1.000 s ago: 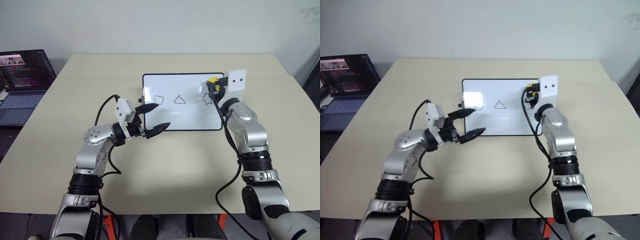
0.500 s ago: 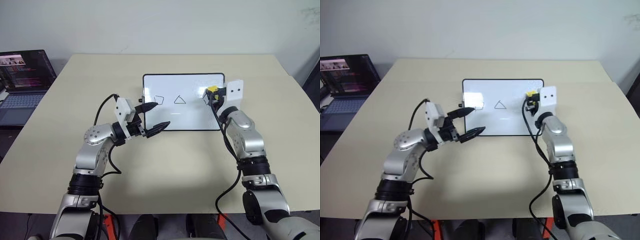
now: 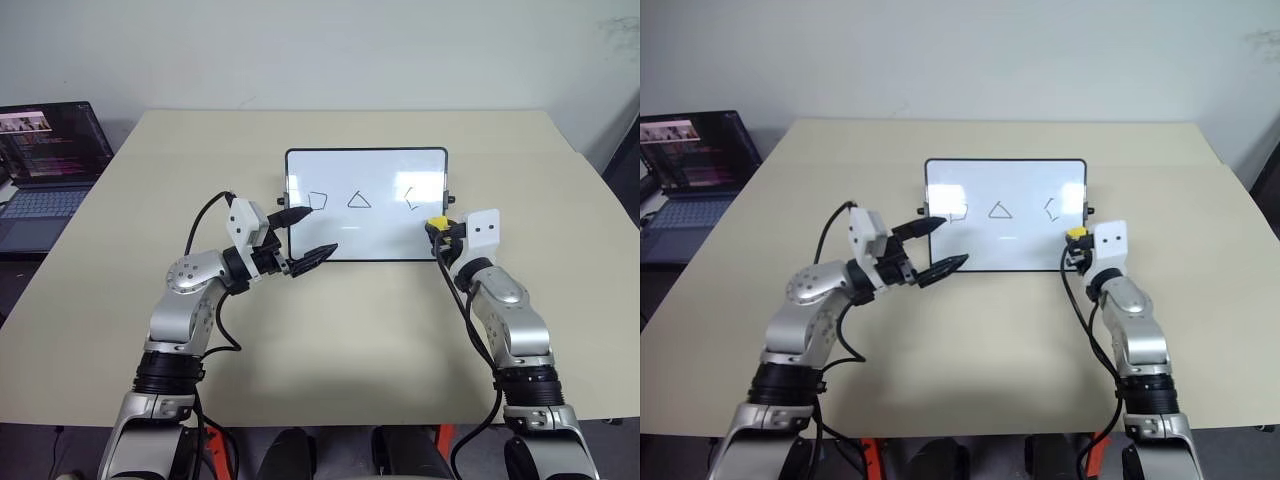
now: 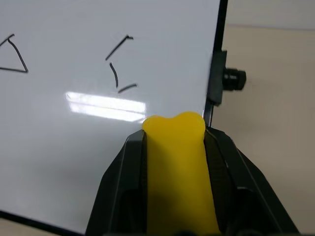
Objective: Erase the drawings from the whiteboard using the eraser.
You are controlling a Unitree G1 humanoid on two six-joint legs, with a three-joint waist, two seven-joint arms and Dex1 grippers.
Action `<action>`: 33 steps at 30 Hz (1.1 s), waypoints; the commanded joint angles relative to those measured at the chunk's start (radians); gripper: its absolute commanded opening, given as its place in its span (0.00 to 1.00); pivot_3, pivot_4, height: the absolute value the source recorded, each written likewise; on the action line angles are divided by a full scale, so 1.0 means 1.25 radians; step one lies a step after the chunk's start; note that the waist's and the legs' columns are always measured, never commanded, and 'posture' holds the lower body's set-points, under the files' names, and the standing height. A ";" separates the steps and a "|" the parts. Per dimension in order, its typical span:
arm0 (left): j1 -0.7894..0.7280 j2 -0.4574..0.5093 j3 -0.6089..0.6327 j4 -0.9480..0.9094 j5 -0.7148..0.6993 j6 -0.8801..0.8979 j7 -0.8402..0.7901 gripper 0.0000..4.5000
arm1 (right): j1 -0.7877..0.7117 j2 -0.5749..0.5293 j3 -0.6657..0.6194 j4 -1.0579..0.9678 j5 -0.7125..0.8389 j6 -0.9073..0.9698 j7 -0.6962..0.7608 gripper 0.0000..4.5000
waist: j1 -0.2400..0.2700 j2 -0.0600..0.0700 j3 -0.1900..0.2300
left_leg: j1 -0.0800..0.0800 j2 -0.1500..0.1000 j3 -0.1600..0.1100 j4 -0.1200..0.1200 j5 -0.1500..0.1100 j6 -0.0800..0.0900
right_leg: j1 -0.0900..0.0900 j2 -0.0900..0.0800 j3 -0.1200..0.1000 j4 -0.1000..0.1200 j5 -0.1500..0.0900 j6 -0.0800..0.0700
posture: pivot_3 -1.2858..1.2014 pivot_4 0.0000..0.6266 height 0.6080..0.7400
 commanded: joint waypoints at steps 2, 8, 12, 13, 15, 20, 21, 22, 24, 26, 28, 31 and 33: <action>-0.006 0.004 0.014 -0.032 -0.007 -0.013 0.002 1.00 | -0.015 -0.008 -0.009 -0.038 0.007 0.043 -0.006 0.28 | 0.000 0.000 0.000 | 0.000 0.000 0.000 0.000 0.000 0.000 | 0.000 0.000 0.000 0.000 0.000 0.000 | 0.52 0.24 1.00; -0.014 -0.002 0.009 -0.026 -0.007 -0.015 0.001 1.00 | -0.103 -0.001 -0.011 -0.114 0.023 0.083 -0.012 0.28 | 0.000 0.000 0.000 | -0.001 0.000 0.000 -0.001 0.000 0.000 | -0.001 0.000 0.000 -0.001 0.000 0.000 | 0.52 0.24 1.00; -0.017 -0.007 0.006 -0.022 -0.005 -0.018 -0.001 1.00 | -0.180 0.028 0.002 -0.120 0.027 0.096 -0.032 0.28 | 0.000 0.000 0.000 | -0.002 0.000 0.000 -0.001 0.000 0.000 | -0.002 0.000 0.000 -0.001 0.000 0.000 | 0.52 0.24 1.00; -0.019 -0.008 0.006 -0.020 -0.005 -0.019 -0.001 1.00 | -0.199 0.036 0.007 -0.113 0.025 0.093 -0.036 0.28 | 0.000 0.000 0.000 | -0.002 0.000 0.000 -0.001 0.000 0.000 | -0.002 0.000 0.000 -0.002 0.000 0.000 | 0.52 0.24 1.00; -0.021 -0.010 0.004 -0.018 -0.004 -0.020 -0.002 1.00 | -0.231 0.054 0.014 -0.091 0.022 0.080 -0.040 0.28 | 0.000 0.000 0.000 | -0.002 0.000 0.000 -0.001 0.000 0.000 | -0.002 0.000 0.000 -0.002 0.000 0.000 | 0.52 0.24 1.00; -0.023 -0.013 0.003 -0.018 -0.002 -0.021 -0.001 1.00 | -0.278 0.079 0.029 -0.004 0.009 0.030 -0.036 0.28 | 0.001 0.000 0.000 | -0.002 0.000 0.000 -0.001 0.000 0.000 | -0.002 0.000 0.000 -0.002 0.000 0.000 | 0.52 0.24 1.00; -0.023 -0.013 0.003 -0.018 -0.002 -0.021 -0.001 1.00 | -0.284 0.081 0.031 0.011 0.009 0.021 -0.035 0.28 | 0.001 0.000 0.000 | -0.002 0.000 0.000 -0.001 0.000 0.000 | -0.002 0.000 0.000 -0.002 0.000 0.000 | 0.52 0.24 1.00; -0.020 -0.013 0.003 -0.021 -0.002 -0.021 -0.001 1.00 | -0.290 0.085 0.036 0.034 0.007 0.006 -0.031 0.28 | 0.001 0.000 0.000 | -0.002 0.000 0.000 -0.001 0.000 0.000 | -0.002 0.000 0.000 -0.002 0.000 0.000 | 0.52 0.24 1.00; -0.013 -0.011 0.007 -0.029 -0.004 -0.020 0.002 1.00 | -0.304 0.094 0.038 0.077 0.008 -0.017 -0.029 0.28 | 0.000 0.000 0.000 | -0.002 0.000 0.000 -0.001 0.000 0.000 | -0.002 0.000 0.000 -0.002 0.000 0.000 | 0.52 0.24 1.00; -0.008 -0.010 0.011 -0.035 -0.004 -0.019 0.007 1.00 | -0.315 0.095 0.035 0.106 0.008 -0.034 -0.028 0.28 | 0.000 0.000 0.001 | -0.002 0.000 0.000 -0.001 0.000 0.000 | -0.002 0.000 0.000 -0.001 0.000 0.000 | 0.52 0.24 1.00; 0.001 -0.008 0.015 -0.041 -0.005 -0.019 0.010 1.00 | -0.323 0.091 0.034 0.130 0.008 -0.049 -0.027 0.28 | 0.000 0.000 0.001 | -0.002 0.000 0.000 -0.001 0.000 0.000 | -0.002 0.000 0.000 -0.001 0.000 0.000 | 0.52 0.24 1.00; 0.012 -0.010 0.014 -0.051 -0.006 -0.019 0.016 1.00 | -0.326 0.078 0.035 0.167 -0.003 -0.074 -0.029 0.28 | 0.000 0.000 0.001 | -0.002 0.000 0.001 -0.001 0.000 0.000 | -0.002 0.000 0.000 -0.002 0.000 0.000 | 0.52 0.24 1.00; 0.012 -0.012 0.012 -0.052 -0.005 -0.018 0.020 1.00 | -0.326 0.073 0.035 0.183 -0.007 -0.088 -0.030 0.28 | 0.000 0.000 0.001 | -0.002 0.000 0.000 -0.001 0.000 0.000 | -0.002 0.000 0.000 -0.002 0.000 0.000 | 0.52 0.24 1.00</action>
